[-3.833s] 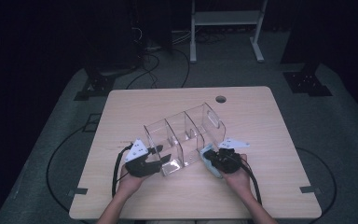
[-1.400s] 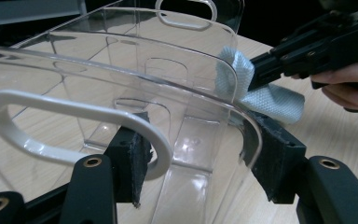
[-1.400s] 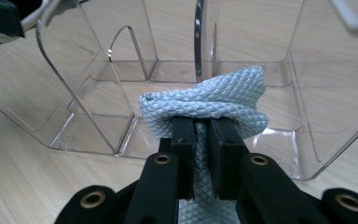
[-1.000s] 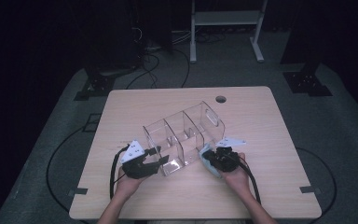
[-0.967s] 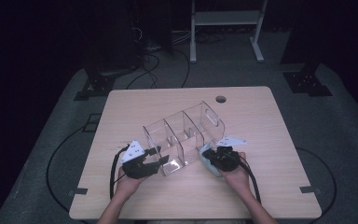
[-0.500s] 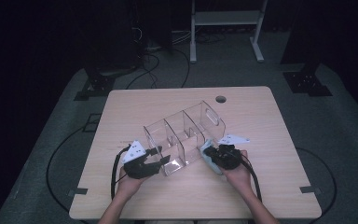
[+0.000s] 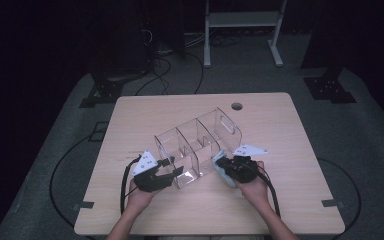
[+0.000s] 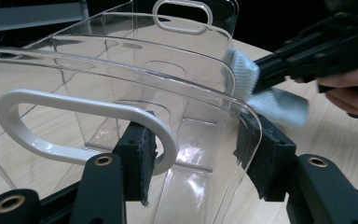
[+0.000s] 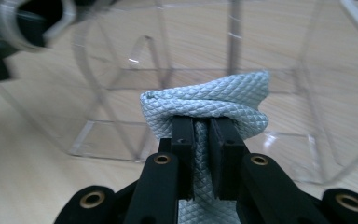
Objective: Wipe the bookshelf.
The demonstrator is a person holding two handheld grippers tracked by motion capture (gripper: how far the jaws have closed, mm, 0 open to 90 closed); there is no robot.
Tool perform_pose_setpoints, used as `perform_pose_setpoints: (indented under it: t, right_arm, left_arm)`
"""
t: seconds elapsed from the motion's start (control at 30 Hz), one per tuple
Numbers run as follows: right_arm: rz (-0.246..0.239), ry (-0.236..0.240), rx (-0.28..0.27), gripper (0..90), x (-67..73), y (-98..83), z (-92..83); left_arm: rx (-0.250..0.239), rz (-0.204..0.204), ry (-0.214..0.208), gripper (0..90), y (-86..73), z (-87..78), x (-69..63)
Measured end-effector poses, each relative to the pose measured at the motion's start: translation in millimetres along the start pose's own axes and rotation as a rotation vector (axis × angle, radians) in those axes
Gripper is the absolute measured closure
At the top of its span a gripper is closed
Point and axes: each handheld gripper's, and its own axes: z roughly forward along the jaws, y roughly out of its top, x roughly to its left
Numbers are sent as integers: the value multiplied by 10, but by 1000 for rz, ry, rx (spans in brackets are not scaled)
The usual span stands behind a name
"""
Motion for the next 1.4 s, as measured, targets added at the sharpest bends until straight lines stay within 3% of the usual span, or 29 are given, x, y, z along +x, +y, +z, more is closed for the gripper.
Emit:
perform_pose_setpoints:
  t: [0.13, 0.23, 0.3, 0.37, 0.57, 0.87, 0.93, 1.1, 1.17, 1.33, 1.4]
  right_arm:
    - [-41, 66, 17, 811, 215, -13, 43]
    - [-67, 96, -8, 810, 347, 63, 16]
    - [-80, 103, -40, 810, 411, 143, -33]
    - [-114, 75, -51, 810, 455, 197, -31]
    - [-97, 69, -9, 811, 437, 91, 98]
    - [-61, 61, 124, 811, 355, -260, 389]
    - [-60, 61, 119, 811, 363, -231, 368]
    - [-76, 63, 38, 811, 404, -64, 214]
    - [-71, 66, 38, 812, 399, -91, 233]
    - [-54, 63, 124, 811, 357, -277, 389]
    - [-57, 64, 113, 811, 363, -237, 357]
  left_arm:
    - [1, 4, 0, 474, -1, 4, -19]
    - [-2, 2, 1, 474, -2, 12, -36]
    - [-1, 3, 0, 474, -1, 17, -42]
    - [-4, 1, 1, 474, -1, 23, -49]
    - [-5, -2, 6, 475, 0, 25, -53]
    - [-3, 1, 9, 475, -3, 25, -59]
    - [-5, -3, 6, 474, 0, 25, -56]
    - [-6, -3, 6, 475, -1, 26, -57]
    - [-5, 0, 9, 475, -3, 28, -62]
    - [-3, 0, 9, 474, -1, 25, -65]
    - [-4, -4, 8, 475, 0, 24, -64]
